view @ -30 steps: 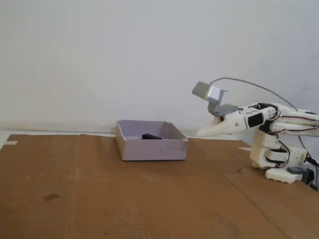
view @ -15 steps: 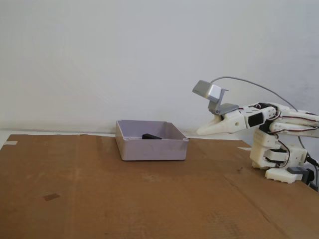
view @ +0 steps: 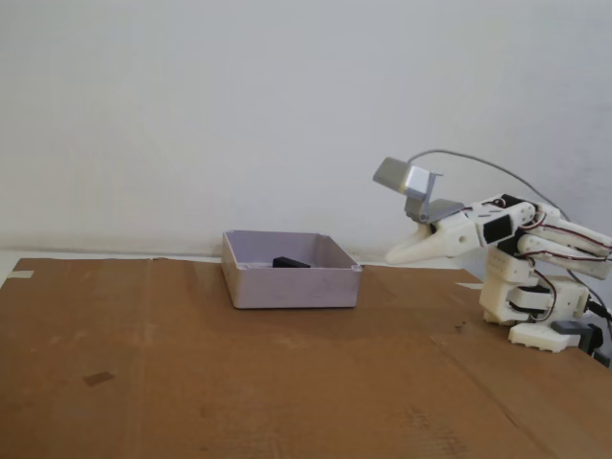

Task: Grasp a block and put it in the box.

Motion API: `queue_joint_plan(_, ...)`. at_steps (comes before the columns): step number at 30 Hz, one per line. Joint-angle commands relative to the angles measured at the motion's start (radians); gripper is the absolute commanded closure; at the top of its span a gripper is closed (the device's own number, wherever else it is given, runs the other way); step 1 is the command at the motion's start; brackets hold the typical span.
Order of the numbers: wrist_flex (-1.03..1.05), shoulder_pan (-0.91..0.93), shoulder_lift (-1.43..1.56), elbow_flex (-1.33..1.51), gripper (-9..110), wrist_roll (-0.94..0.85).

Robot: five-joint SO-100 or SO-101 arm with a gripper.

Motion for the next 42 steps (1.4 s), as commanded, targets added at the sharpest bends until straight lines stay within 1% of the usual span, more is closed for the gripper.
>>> queue_joint_plan(1, 0.080, -0.021, 0.072, 0.041, 101, 0.005)
queue_joint_plan(6, 0.173, -0.032, 0.072, 0.041, 101, -0.005)
queue_joint_plan(15, 0.488, -0.032, 0.072, 0.041, 101, -0.006)
queue_joint_plan(31, 0.795, -0.032, 0.072, 0.040, 101, -0.009)
queue_joint_plan(37, 0.828, -0.032, 0.072, 0.040, 101, -0.011)
queue_joint_plan(42, 0.828, -0.032, 0.072, 0.040, 101, -0.092)
